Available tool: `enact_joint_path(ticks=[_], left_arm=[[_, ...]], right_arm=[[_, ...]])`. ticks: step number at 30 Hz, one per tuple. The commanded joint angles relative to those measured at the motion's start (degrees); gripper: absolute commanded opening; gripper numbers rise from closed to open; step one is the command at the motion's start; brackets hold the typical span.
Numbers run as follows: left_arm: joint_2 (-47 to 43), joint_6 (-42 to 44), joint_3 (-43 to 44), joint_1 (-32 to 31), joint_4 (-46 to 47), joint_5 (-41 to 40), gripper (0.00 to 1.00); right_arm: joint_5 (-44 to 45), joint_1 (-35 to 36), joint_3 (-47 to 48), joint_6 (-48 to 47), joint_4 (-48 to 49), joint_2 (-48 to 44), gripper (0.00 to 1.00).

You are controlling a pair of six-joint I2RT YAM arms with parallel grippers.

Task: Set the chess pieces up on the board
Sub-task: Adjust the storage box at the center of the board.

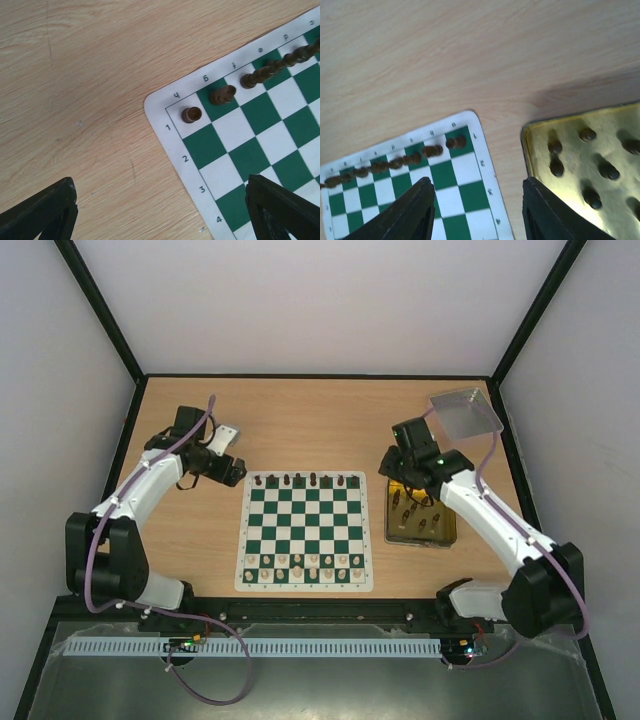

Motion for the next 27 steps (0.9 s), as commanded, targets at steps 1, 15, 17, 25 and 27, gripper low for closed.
enact_joint_path(ticks=[1, 15, 17, 25, 27], left_arm=[[1.1, 0.8, 0.3, -0.3, -0.7, -4.3, 0.91], [-1.6, 2.4, 1.8, -0.9, -7.4, -6.0, 0.92], [-3.7, 2.3, 0.7, -1.1, -6.6, -6.0, 0.93], [-7.0, 4.8, -0.4, -8.4, -6.5, -11.2, 0.99], [-4.4, 5.2, 1.8, -13.4, -6.5, -15.6, 0.98]], right_arm=[[-0.3, 0.2, -2.6, -1.7, -3.8, -5.9, 0.47], [-0.2, 0.1, -4.9, 2.2, -11.2, -27.9, 0.48], [0.0, 0.1, -5.0, 2.2, -11.3, -29.7, 0.48], [-5.5, 0.1, -12.1, 6.5, -4.3, -31.9, 0.48], [-7.2, 0.1, -16.2, 7.8, -0.3, -31.2, 0.48]])
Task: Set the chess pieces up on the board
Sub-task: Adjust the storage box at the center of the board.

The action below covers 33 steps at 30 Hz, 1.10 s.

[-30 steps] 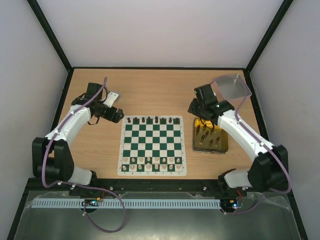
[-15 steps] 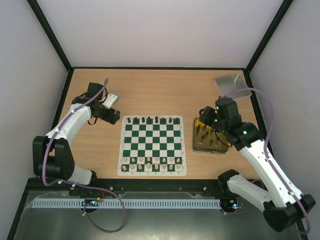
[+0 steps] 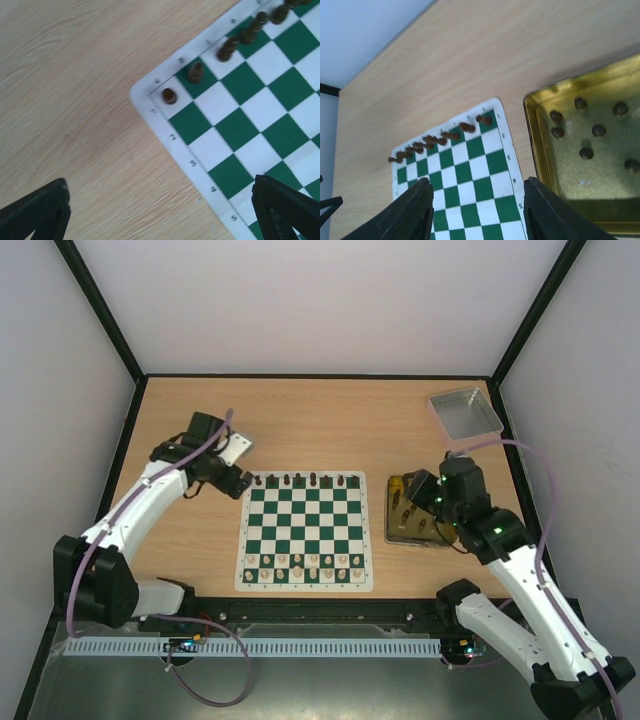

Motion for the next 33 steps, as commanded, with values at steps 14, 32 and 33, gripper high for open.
enact_joint_path(ticks=[14, 32, 33], left_arm=[[35.3, 7.9, 42.2, -28.8, -9.9, -4.8, 0.59], [33.1, 6.8, 42.9, -33.5, -3.5, -2.8, 0.69], [32.8, 6.8, 42.3, -33.5, -3.3, -3.3, 0.69]], right_arm=[[9.3, -0.1, -7.6, 2.7, 12.2, 6.9, 0.48], [-4.3, -3.8, -8.6, -2.4, 18.1, 27.7, 0.24], [-5.0, -3.7, -9.4, -2.4, 18.7, 28.0, 0.24]])
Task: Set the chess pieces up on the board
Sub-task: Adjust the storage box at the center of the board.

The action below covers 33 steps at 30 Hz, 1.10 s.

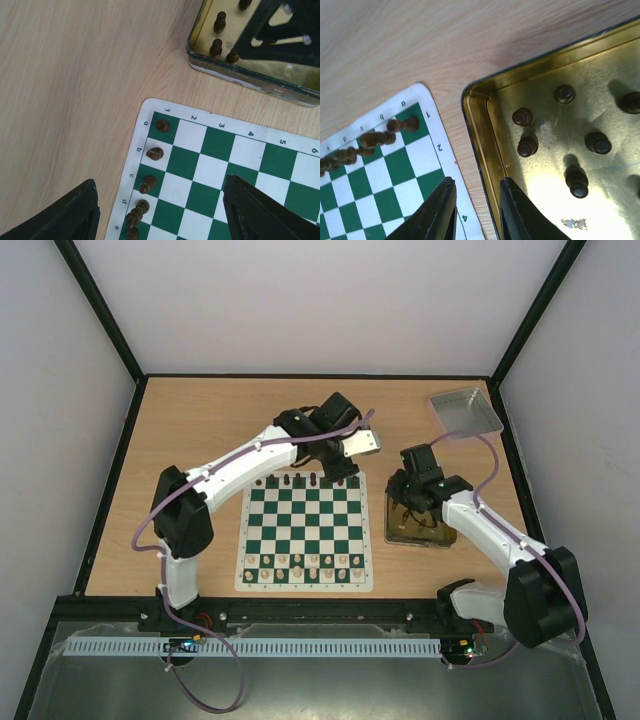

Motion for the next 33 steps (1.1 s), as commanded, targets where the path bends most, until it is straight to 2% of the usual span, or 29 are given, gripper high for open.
enact_joint_path(ticks=[1, 6, 17, 33], left_arm=[[-3.2, -0.6, -2.3, 0.4, 1.7, -2.1, 0.69], [-2.8, -0.8, -3.4, 0.2, 1.7, -2.0, 0.68], [0.6, -1.0, 0.8, -1.3, -0.4, -2.9, 0.68], [2.8, -0.9, 2.8, -1.8, -1.5, -3.5, 0.66]], right_arm=[[-4.3, 0.0, -2.2, -1.8, 3.2, 1.9, 0.24], [-5.6, 0.6, -4.2, -2.2, 5.0, 3.7, 0.24], [-5.5, 3.7, -5.8, -2.3, 7.0, 7.1, 0.21], [-9.5, 8.0, -11.5, 2.5, 12.1, 2.5, 0.19]])
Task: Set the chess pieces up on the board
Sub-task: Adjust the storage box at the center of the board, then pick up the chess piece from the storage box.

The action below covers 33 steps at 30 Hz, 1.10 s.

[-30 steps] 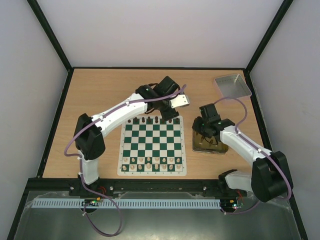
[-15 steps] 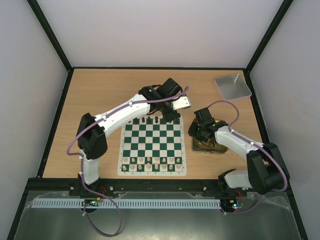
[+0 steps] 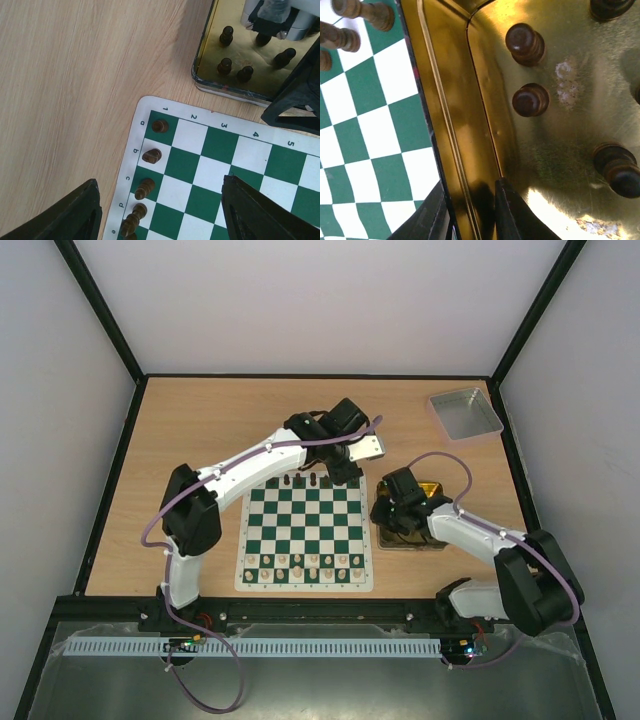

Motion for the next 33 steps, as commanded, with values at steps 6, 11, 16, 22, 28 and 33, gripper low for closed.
enact_joint_path(ticks=[6, 11, 16, 22, 28, 33], left_arm=[[1.1, -0.4, 2.6, -1.0, -2.0, -0.4, 0.66], [1.9, -0.4, 4.1, -1.4, -2.4, -0.5, 0.66], [2.3, 0.1, 5.3, -1.5, -2.4, -0.1, 0.66], [3.9, 1.2, 7.4, -2.1, -4.1, 1.4, 0.5], [9.1, 3.2, 11.8, -4.0, -6.6, 0.1, 0.55], [12.1, 3.6, 14.3, -5.5, -5.3, 1.9, 0.57]], right_arm=[[-2.4, 1.1, -1.7, 2.5, 3.9, -2.8, 0.2], [1.1, 1.3, -0.1, 1.8, 1.4, -2.6, 0.31], [7.7, 1.3, 3.3, 0.7, -4.5, -7.7, 0.4], [19.8, 1.1, 8.8, 1.4, -14.1, -16.3, 0.43], [25.9, -0.4, 9.4, 3.1, -23.0, -23.7, 0.43], [29.8, -2.1, 7.7, 7.7, -26.5, -32.0, 0.44]])
